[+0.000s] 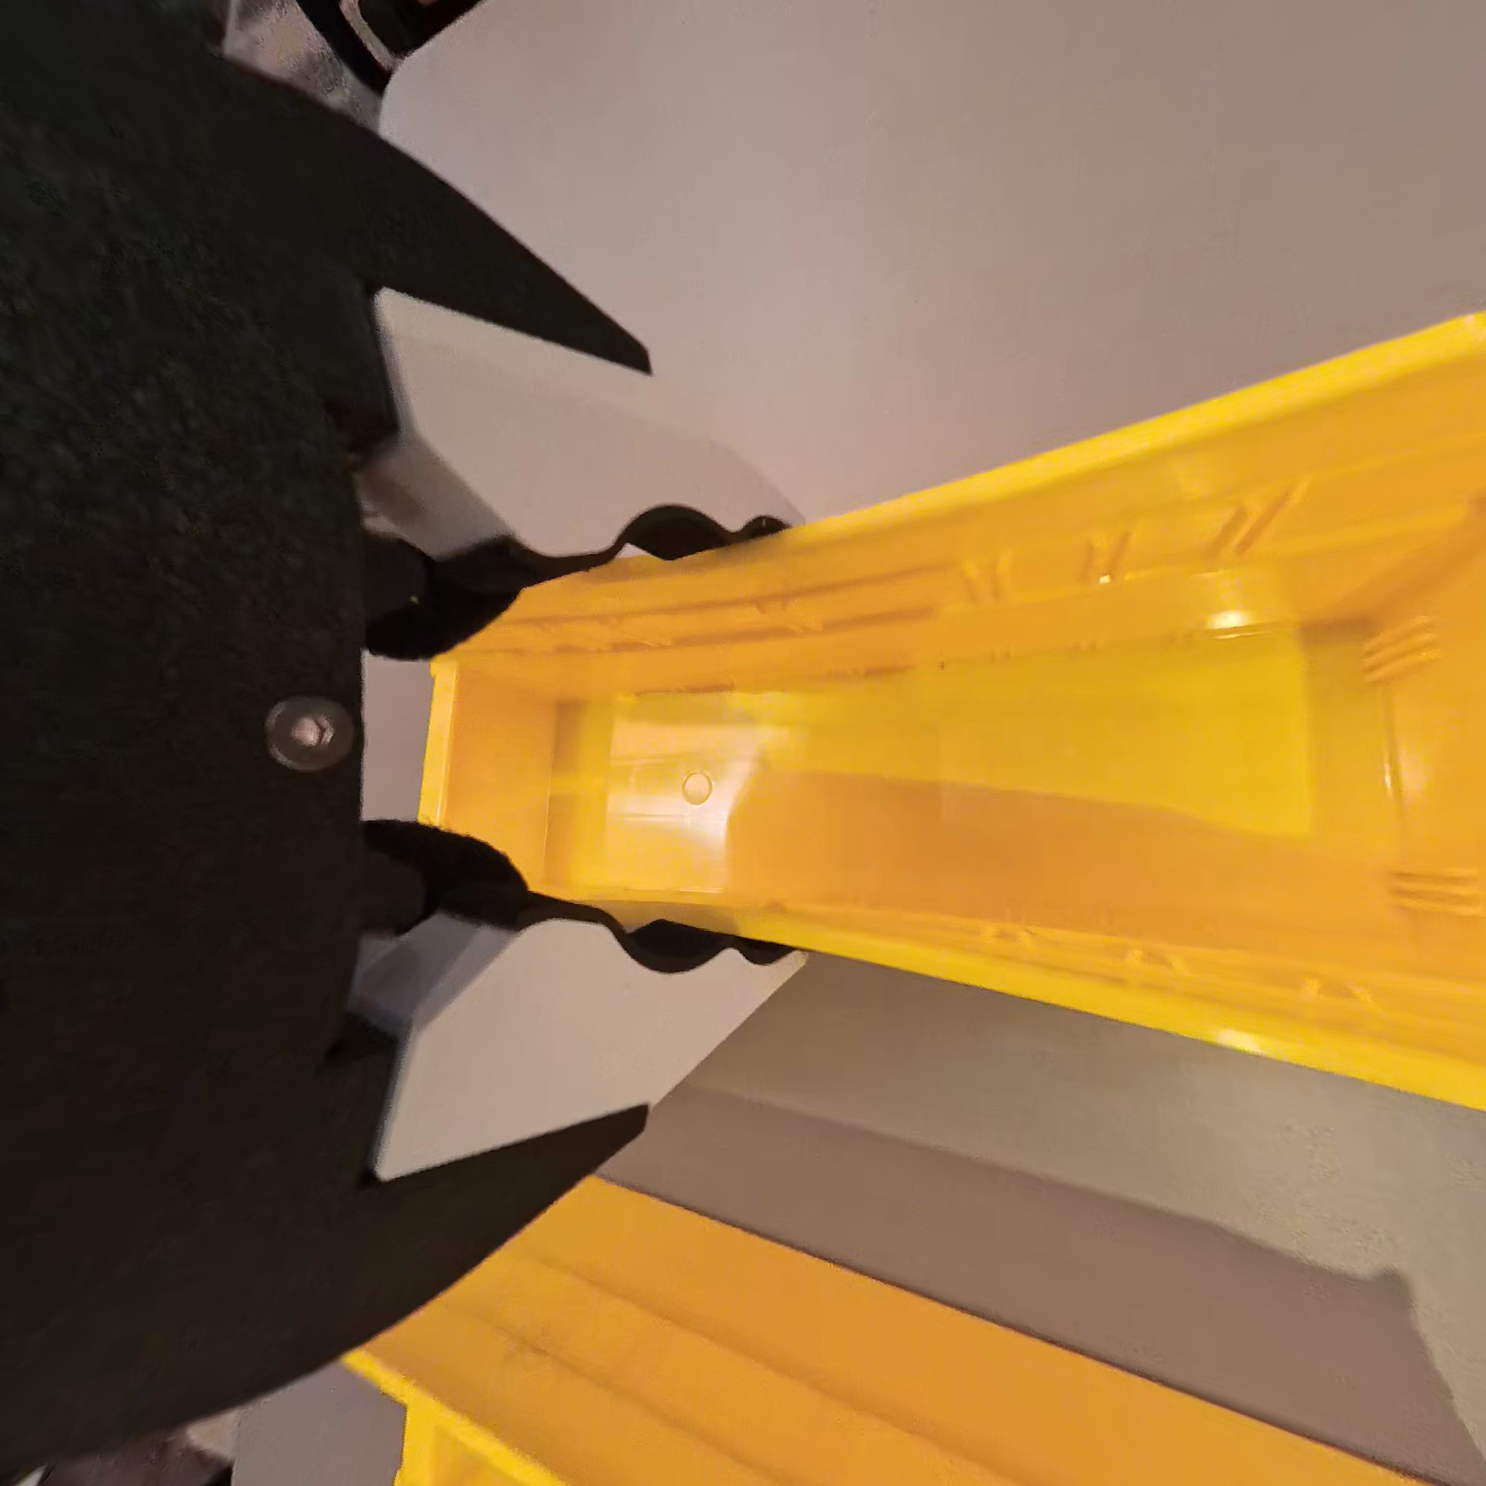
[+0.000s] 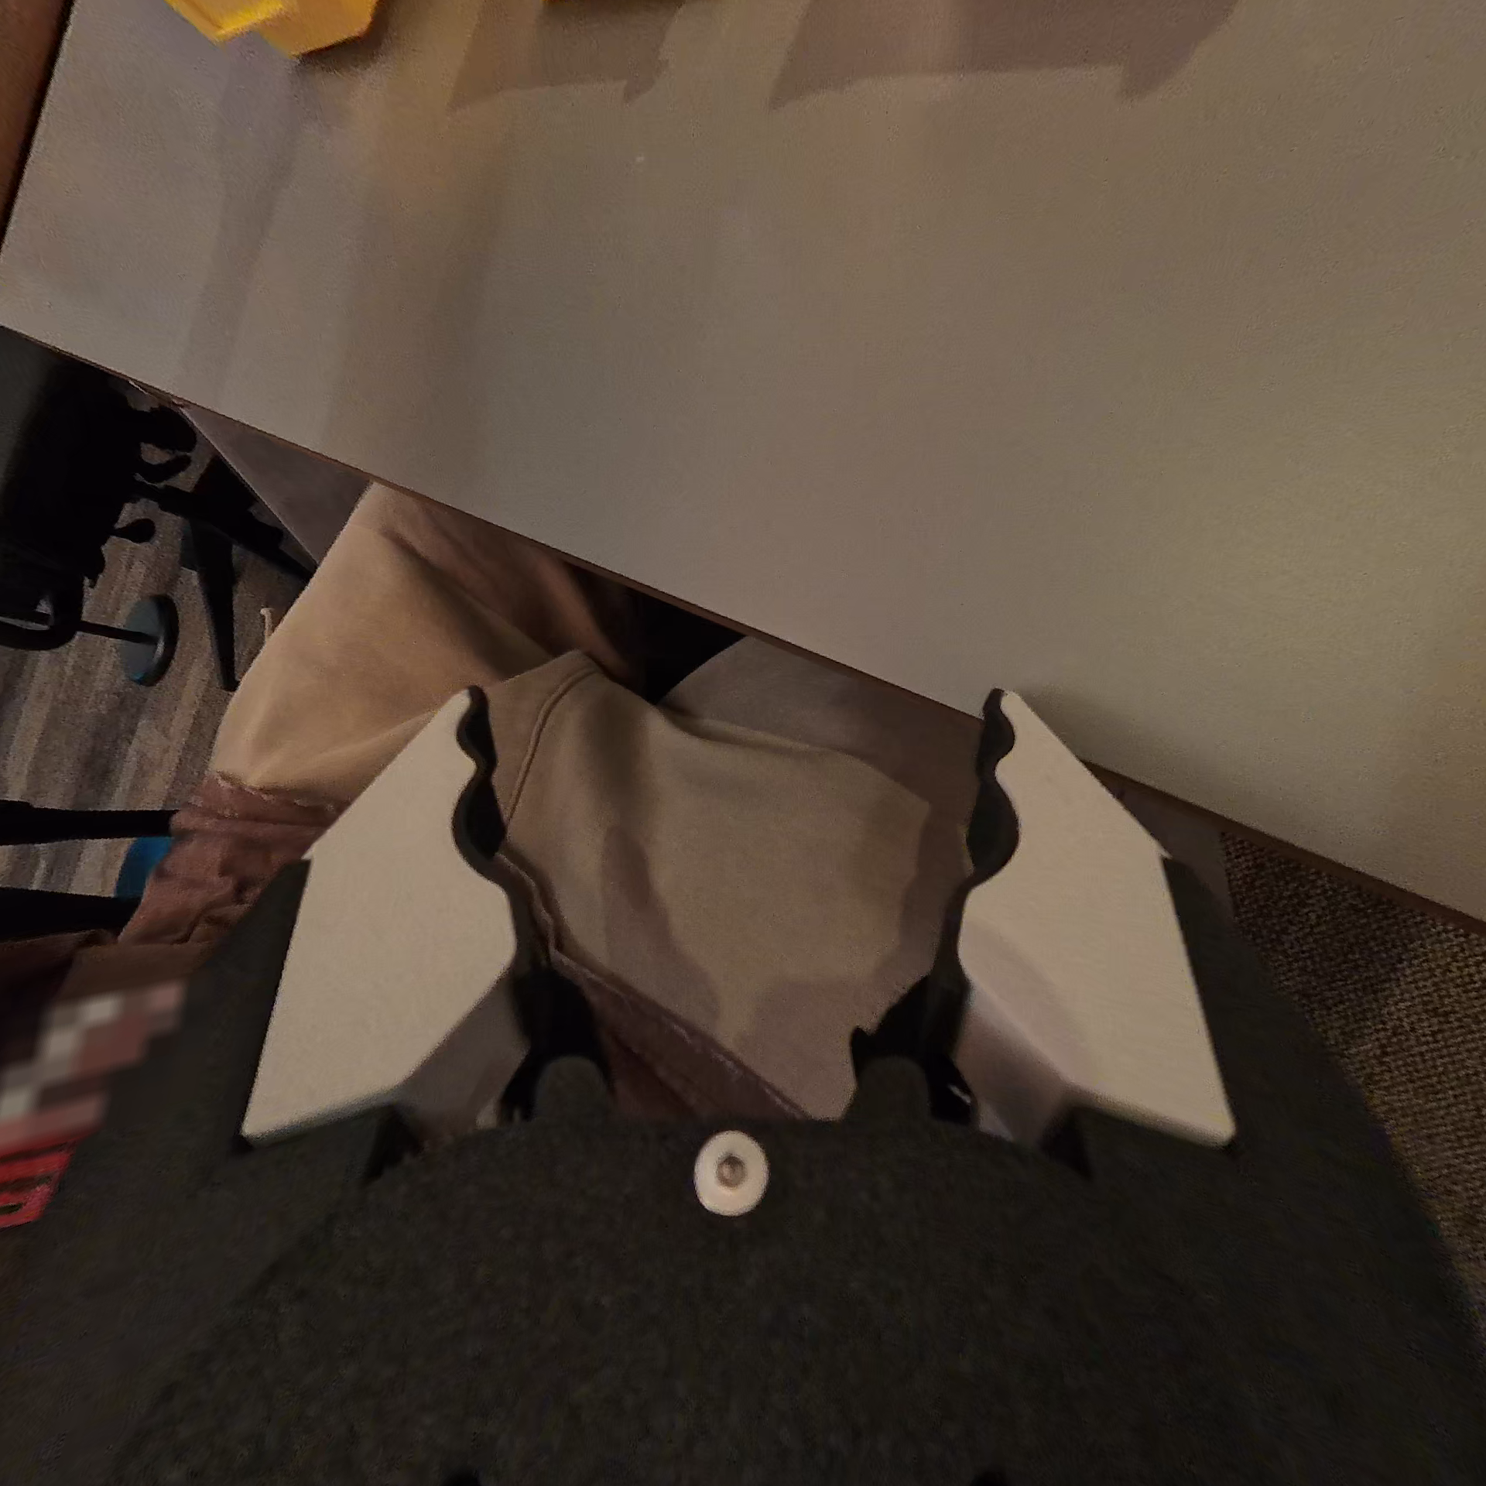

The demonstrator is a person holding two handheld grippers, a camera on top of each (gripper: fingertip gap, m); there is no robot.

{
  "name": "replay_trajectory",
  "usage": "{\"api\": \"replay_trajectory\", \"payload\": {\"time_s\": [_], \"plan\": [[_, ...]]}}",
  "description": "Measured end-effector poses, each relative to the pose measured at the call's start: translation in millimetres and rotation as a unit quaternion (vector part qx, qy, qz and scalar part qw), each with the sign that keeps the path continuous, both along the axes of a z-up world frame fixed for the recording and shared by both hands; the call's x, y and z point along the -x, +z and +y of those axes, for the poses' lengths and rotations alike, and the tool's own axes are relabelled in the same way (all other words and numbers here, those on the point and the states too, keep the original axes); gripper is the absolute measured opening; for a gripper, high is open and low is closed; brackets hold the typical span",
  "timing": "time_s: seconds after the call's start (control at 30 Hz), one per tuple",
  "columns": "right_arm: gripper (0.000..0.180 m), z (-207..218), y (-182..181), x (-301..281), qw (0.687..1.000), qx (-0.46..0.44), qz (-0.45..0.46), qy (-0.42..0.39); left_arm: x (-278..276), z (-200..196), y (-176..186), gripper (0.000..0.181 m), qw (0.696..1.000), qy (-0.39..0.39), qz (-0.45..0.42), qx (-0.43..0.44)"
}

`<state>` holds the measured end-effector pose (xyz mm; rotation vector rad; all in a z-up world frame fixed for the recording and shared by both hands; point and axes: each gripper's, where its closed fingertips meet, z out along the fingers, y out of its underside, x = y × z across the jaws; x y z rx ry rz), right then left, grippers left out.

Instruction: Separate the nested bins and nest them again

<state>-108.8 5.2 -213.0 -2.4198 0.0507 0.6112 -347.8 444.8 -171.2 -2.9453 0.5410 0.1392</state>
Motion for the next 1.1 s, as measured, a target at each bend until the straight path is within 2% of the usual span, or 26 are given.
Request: {"api": "replay_trajectory", "payload": {"time_s": [0.13,0.33,0.5,0.63,0.73,0.9,1.1], "plan": [[0.119,-0.9,-1.4,-0.4,1.000,0.003,-0.005,0.001,-2.3,2.2,23.8,0.089,1.000,0.005,-0.008,-0.017],[0.117,2.5,5.5,-6.9,1.000,-0.016,-0.007,-0.010,-28.3,0.0,95.6,0.091,0.999,-0.003,-0.022,-0.048],[0.116,8.7,21.0,-8.7,0.998,-0.055,-0.012,-0.012,-94.4,-21.1,157.9,0.092,0.996,-0.040,-0.044,-0.066],[0.115,10.3,29.0,-6.4,0.997,-0.076,-0.024,-0.007,-169.2,-53.0,188.0,0.093,0.992,-0.067,-0.077,-0.071],[0.115,9.8,29.9,-4.1,0.996,-0.079,-0.031,-0.003,-228.1,-83.2,193.7,0.091,0.989,-0.086,-0.106,-0.060],[0.115,8.7,33.9,-3.9,0.996,-0.085,-0.028,-0.002,-298.8,-118.6,177.1,0.092,0.987,-0.089,-0.125,-0.042],[0.114,8.4,37.1,-14.2,0.996,-0.088,-0.016,-0.015,-334.9,-129.8,140.6,0.095,0.990,-0.084,-0.105,-0.031]]}}
